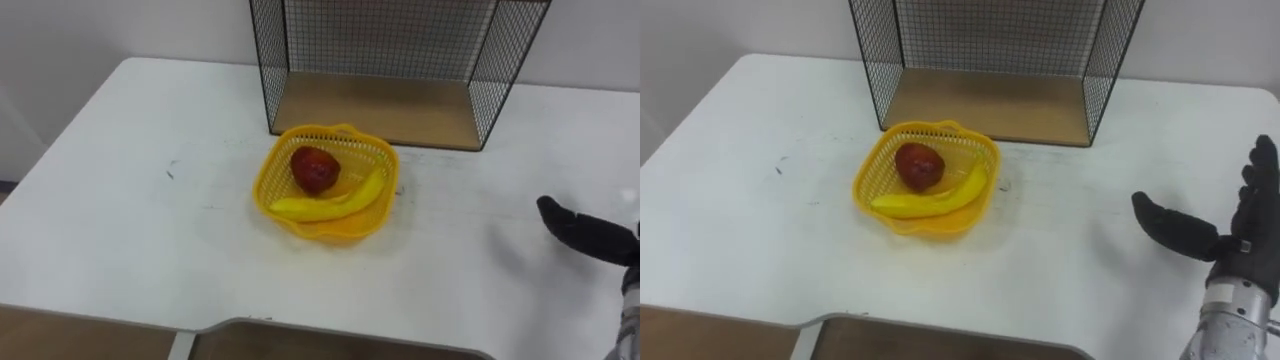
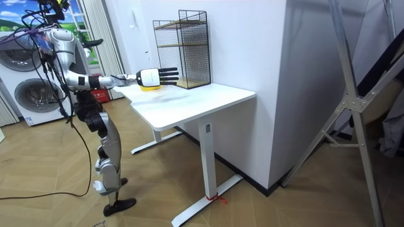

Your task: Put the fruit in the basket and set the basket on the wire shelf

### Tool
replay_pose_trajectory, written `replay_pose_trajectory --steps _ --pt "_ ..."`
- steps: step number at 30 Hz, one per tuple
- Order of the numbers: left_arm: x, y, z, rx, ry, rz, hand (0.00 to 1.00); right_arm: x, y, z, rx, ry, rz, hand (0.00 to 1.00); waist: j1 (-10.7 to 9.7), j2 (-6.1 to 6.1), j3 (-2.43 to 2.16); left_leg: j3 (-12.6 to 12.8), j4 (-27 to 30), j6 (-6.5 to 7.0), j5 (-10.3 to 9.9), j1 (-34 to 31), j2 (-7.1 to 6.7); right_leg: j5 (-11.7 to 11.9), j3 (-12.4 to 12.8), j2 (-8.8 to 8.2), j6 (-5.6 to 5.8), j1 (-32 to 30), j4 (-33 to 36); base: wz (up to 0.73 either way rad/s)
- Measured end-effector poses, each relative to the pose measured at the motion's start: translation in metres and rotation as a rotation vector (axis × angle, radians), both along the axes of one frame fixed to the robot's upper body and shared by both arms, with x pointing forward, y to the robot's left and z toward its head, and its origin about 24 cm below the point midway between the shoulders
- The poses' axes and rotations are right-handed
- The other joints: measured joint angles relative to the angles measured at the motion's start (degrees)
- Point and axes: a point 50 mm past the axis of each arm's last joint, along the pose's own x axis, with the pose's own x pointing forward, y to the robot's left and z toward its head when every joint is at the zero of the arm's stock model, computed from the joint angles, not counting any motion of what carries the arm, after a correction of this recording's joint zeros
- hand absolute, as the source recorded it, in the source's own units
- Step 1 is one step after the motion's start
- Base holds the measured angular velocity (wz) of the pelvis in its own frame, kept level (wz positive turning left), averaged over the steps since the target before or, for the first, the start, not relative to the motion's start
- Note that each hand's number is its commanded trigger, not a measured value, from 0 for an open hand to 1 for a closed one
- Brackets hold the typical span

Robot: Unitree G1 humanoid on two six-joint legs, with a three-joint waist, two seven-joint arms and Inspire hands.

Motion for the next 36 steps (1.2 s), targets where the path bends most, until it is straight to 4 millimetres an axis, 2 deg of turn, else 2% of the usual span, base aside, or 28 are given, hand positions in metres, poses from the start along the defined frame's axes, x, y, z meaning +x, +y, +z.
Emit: replay_pose_trajectory --steps 1,3,6,9,11,15,23,27,36 --pt "0.007 -0.007 0.000 0.013 0.012 -0.066 0.00 0.005 0.005 0.001 0.004 -0.009 0.030 0.00 -0.77 -0.23 0.03 0.04 -0.05 0.00 0.00 -0.08 -0.03 0.02 0.01 -0.03 0.04 0.00 0.04 -0.06" --pt "0.018 -0.016 -0.002 0.024 0.035 -0.163 0.00 0.010 0.010 0.002 0.007 -0.021 0.074 0.00 -1.07 -0.30 0.06 0.77 -0.15 0.01 0.01 0.21 0.03 0.08 0.69 0.00 0.09 -0.05 0.10 -0.15" --pt "0.037 -0.033 -0.016 -0.004 0.115 -0.359 0.00 0.017 0.023 -0.006 0.030 0.003 0.151 0.00 -1.98 -0.23 0.10 1.07 -0.36 0.01 0.01 0.40 0.04 0.14 1.09 0.00 0.15 -0.12 0.12 -0.08" --pt "0.053 -0.049 -0.040 -0.047 0.230 -0.529 0.00 0.020 0.038 -0.014 0.049 0.039 0.239 0.00 -2.96 -0.07 0.21 1.33 -1.04 0.07 0.07 0.95 0.13 0.14 1.19 0.01 0.14 0.00 0.14 -0.04" --pt "0.063 -0.061 -0.064 -0.084 0.339 -0.643 0.00 0.021 0.046 -0.019 0.056 0.068 0.293 0.00 -3.45 -0.09 0.25 1.88 -1.68 0.14 0.16 1.64 0.20 0.14 1.80 0.06 0.15 0.12 0.14 -0.10" --pt "0.069 -0.071 -0.093 -0.197 0.429 -0.805 0.00 0.028 0.058 -0.018 0.097 0.053 0.377 0.00 -3.70 -0.29 0.39 3.85 -2.21 0.15 0.19 2.17 0.41 0.18 3.81 0.27 0.19 -0.34 0.10 -0.25" --pt "0.074 -0.073 -0.118 -0.346 0.457 -0.911 0.00 0.047 0.071 -0.005 0.323 -0.080 0.456 0.00 -5.05 -0.62 0.54 4.75 -2.55 0.15 0.19 2.89 0.65 0.26 4.32 0.43 0.23 -0.13 0.04 -0.05" --pt "0.074 -0.075 -0.128 -0.396 0.490 -0.930 0.00 0.048 0.084 -0.008 0.428 -0.107 0.525 0.00 -5.35 -1.10 0.83 4.76 -2.65 0.15 0.18 3.18 0.73 0.26 4.38 0.53 0.22 0.08 0.03 0.00" --pt "0.073 -0.085 -0.142 -0.464 0.515 -0.955 0.00 0.047 0.102 -0.011 0.532 -0.127 0.643 0.00 -5.45 -0.92 0.75 4.98 -2.51 0.15 0.18 3.12 0.78 0.29 4.64 0.57 0.17 0.01 0.09 -0.01"
